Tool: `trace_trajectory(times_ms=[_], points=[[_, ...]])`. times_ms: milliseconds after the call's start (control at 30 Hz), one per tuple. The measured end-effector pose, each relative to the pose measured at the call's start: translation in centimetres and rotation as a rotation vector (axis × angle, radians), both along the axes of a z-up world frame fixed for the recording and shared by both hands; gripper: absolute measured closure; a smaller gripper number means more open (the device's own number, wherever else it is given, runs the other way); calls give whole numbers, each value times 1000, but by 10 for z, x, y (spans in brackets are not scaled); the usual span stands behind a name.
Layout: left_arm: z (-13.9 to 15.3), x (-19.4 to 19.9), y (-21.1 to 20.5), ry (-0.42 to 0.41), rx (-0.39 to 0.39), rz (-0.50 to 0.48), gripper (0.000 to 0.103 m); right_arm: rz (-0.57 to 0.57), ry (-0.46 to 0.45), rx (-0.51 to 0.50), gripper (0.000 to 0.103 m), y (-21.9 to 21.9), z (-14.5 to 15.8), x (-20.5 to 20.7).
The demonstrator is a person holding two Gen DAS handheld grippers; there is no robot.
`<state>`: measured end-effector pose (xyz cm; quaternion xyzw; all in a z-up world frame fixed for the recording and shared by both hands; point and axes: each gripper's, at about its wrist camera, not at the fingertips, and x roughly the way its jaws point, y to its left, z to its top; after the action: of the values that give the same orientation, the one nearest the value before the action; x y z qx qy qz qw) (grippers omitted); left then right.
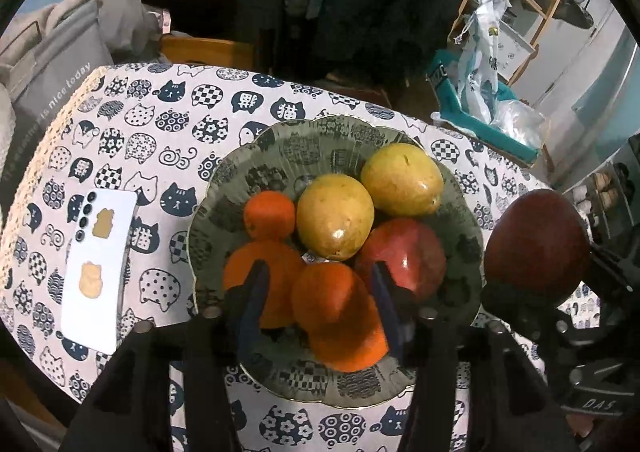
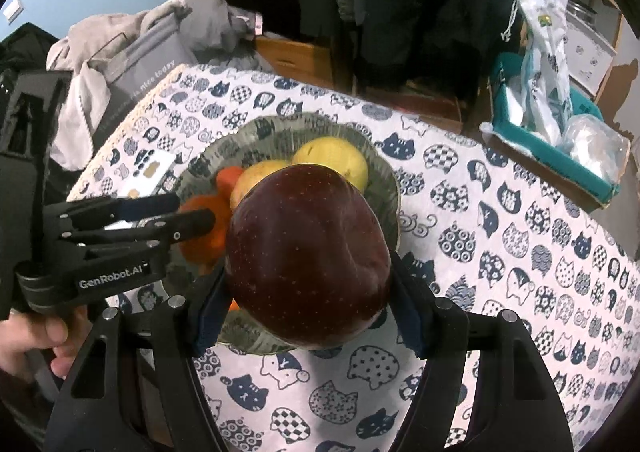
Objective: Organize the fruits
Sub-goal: 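Lower the small orange into the bowl with the left tool while the right tool lowers the apple, then open both tools and withdraw them from the bowl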
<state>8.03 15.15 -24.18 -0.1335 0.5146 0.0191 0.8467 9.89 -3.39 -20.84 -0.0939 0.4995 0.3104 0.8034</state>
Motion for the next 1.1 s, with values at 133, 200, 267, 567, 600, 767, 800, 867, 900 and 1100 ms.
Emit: trace_trajectory(times_ms=[133, 200, 267, 567, 600, 767, 800, 867, 900, 1100], points=[[4, -5, 2, -2, 7, 8, 39, 12, 20, -15, 32, 4, -8, -3], [6, -9, 6, -1, 16, 22, 38, 19, 30, -23, 32, 6, -12, -5], [8, -13, 11, 1, 24, 38, 37, 20, 39, -29, 32, 7, -17, -6], [13, -26, 24, 15, 38, 84, 37, 29, 85, -80, 31, 17, -40, -14], [14, -27, 24, 14, 37, 84, 37, 30, 89, -85, 31, 17, -42, -15], [19, -30, 25, 8, 48, 84, 36, 44, 93, -118, 30, 25, -49, -20], [20, -31, 25, 8, 49, 85, 36, 43, 90, -117, 30, 26, -49, -20], [21, -32, 27, 8, 50, 89, 36, 45, 88, -102, 20, 27, -45, -20], [21, -33, 27, 9, 50, 91, 36, 48, 89, -102, 18, 28, -45, -20], [31, -40, 28, -3, 61, 94, 36, 56, 81, -62, 18, 28, -34, -24]])
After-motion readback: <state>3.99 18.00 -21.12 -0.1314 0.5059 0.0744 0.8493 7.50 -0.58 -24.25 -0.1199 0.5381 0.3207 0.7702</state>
